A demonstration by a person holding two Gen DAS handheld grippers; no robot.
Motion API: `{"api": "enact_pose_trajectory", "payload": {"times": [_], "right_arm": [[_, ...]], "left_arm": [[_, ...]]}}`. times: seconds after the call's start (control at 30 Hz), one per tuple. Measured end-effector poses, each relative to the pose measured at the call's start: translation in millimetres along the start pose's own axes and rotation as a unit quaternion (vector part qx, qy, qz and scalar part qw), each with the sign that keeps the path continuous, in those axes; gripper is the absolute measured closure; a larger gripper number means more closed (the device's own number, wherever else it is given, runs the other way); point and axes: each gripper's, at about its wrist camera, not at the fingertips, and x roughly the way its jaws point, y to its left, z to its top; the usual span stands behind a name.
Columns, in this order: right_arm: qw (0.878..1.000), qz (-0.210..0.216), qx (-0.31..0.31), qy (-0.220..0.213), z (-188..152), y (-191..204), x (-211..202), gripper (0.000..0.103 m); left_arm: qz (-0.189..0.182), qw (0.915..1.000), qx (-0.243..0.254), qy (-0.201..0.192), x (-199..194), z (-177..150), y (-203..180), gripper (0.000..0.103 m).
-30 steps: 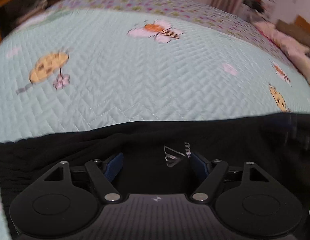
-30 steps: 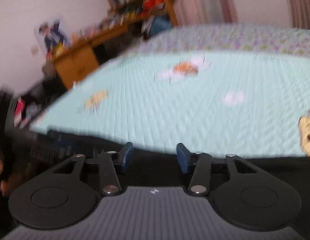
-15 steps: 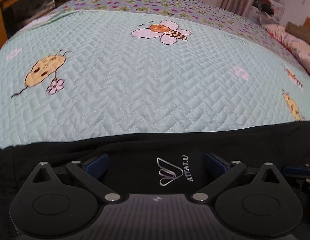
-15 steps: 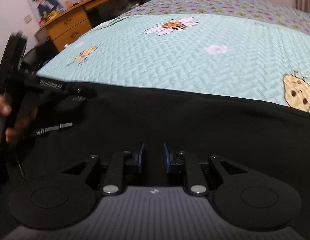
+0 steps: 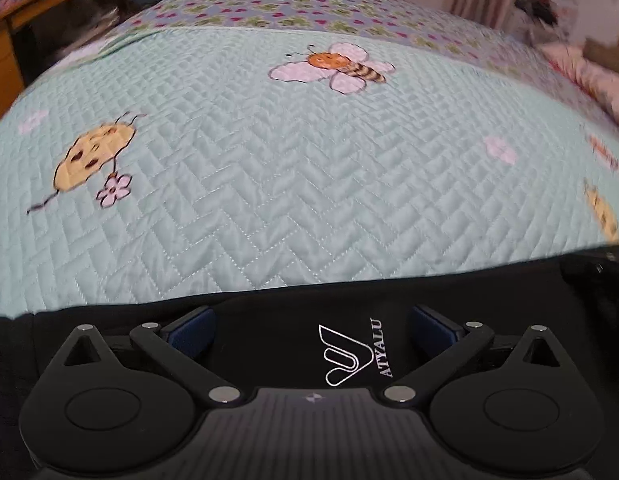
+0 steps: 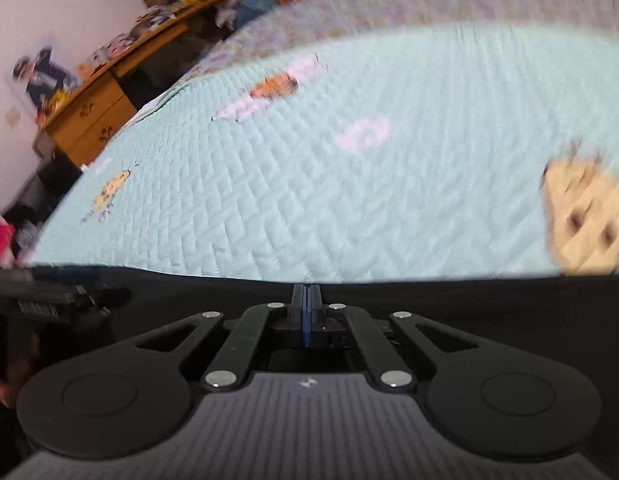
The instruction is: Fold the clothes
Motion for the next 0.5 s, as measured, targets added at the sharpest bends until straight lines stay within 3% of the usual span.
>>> {"api": "enact_pose_trajectory", "payload": {"times": [0.03, 0.1, 0.17, 0.27, 0.3, 0.33, 0.37, 0.43, 0.47, 0.5], "right_arm": [[1.000, -0.009, -0.006, -0.017, -2, 2, -11, 0.093], [0.999, 0.011, 0.006, -0.047, -6, -1, -38, 0.088], [0.999, 0.023, 0.010, -0.029, -18, -4, -57, 0.082], [1.000, -0.003, -0.004, 0.013, -37, -15, -65, 0.076], [1.000, -0.019, -0.008, 0.022, -42, -22, -60, 0.079], [0.999, -0.035, -0.012, 0.032, -46, -29, -55, 0.099], [0.999, -0.032, 0.012, 0.019, -44, -38, -53, 0.103], [0.998, -0.023, 0.062, -0.009, -39, -55, -51, 0.103], [0.996, -0.039, 0.074, -0.028, -37, -57, -55, 0.094], [0.996, -0.042, 0.072, -0.041, -36, -56, -59, 0.089]], "left_arm": [[-0.007, 0.9999, -0.010, -0.001, -5, -1, 3, 0.008], [-0.028, 0.9995, -0.009, 0.005, -18, -7, 6, 0.009], [-0.045, 0.9989, -0.001, 0.013, -27, -15, 7, 0.008], [-0.022, 0.9993, 0.022, 0.023, -17, -28, 5, 0.000], [-0.011, 0.9993, 0.029, 0.023, -11, -30, 3, 0.000], [-0.003, 0.9993, 0.031, 0.019, -8, -31, 1, 0.000], [0.003, 0.9995, 0.028, 0.016, -10, -29, -2, 0.000], [-0.004, 0.9999, 0.011, 0.004, -20, -25, 3, 0.004], [-0.013, 0.9999, 0.001, -0.003, -27, -22, 7, 0.012], [-0.021, 0.9997, -0.010, -0.011, -34, -20, 12, 0.014]]}}
